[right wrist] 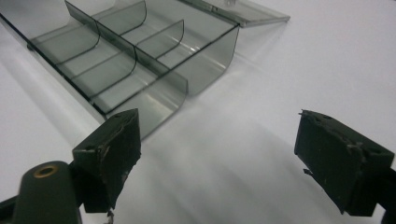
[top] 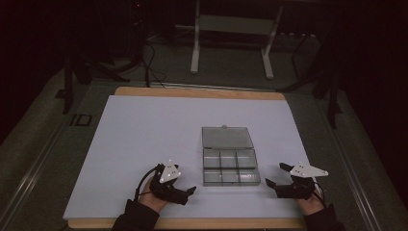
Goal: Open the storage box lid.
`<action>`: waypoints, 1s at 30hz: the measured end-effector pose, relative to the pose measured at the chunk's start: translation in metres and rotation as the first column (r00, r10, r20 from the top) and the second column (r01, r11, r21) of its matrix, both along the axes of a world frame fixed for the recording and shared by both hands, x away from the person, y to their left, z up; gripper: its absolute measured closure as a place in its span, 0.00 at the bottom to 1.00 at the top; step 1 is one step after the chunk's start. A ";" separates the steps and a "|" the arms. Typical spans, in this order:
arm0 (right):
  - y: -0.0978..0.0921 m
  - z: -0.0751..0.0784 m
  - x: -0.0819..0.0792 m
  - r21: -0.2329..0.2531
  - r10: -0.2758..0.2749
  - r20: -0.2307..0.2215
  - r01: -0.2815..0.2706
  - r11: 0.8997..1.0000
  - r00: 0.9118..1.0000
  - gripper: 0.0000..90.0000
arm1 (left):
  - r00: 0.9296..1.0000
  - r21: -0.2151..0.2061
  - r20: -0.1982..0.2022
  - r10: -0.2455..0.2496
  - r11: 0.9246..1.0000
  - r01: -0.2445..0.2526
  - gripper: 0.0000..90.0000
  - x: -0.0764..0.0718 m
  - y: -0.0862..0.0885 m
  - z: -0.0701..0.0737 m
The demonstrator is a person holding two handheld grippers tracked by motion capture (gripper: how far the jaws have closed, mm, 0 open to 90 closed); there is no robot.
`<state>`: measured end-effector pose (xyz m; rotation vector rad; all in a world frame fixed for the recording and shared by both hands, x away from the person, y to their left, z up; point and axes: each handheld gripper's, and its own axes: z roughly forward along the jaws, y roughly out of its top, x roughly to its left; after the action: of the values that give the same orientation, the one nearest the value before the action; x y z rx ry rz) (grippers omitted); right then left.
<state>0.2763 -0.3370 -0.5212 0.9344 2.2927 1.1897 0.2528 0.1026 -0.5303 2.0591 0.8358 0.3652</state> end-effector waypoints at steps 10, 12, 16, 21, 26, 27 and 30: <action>-0.015 -0.007 -0.005 -0.011 -0.049 0.014 0.049 0.999 0.999 0.16 | 0.999 0.028 -0.004 0.041 0.999 -0.041 0.04 -0.003 0.010 -0.007; -0.019 -0.009 -0.005 -0.008 -0.058 0.011 0.058 0.998 0.998 0.16 | 0.999 0.031 -0.006 0.039 0.999 -0.039 0.04 -0.003 0.011 -0.008; -0.022 -0.010 -0.005 0.002 -0.068 0.019 0.068 0.998 0.998 0.16 | 0.999 0.034 0.002 0.044 0.998 -0.044 0.04 -0.004 0.010 -0.008; -0.022 -0.011 -0.006 0.002 -0.080 0.018 0.080 0.997 0.997 0.16 | 0.998 0.028 0.014 0.054 0.998 -0.054 0.04 -0.006 0.011 -0.008; -0.022 -0.011 -0.005 0.001 -0.100 0.018 0.100 0.995 0.995 0.16 | 0.998 0.031 0.022 0.055 0.998 -0.056 0.04 -0.007 0.011 -0.008; -0.022 -0.011 -0.005 0.004 -0.103 0.013 0.103 0.995 0.995 0.16 | 0.998 0.033 0.024 0.056 0.998 -0.056 0.04 -0.007 0.011 -0.008; -0.023 -0.012 -0.006 0.007 -0.110 0.019 0.110 0.994 0.994 0.16 | 0.998 0.041 0.026 0.052 0.998 -0.053 0.04 -0.007 0.009 -0.009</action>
<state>0.2708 -0.3599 -0.5327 1.0323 2.1933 1.1545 0.2461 0.1120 -0.5388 2.0696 0.8757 0.4395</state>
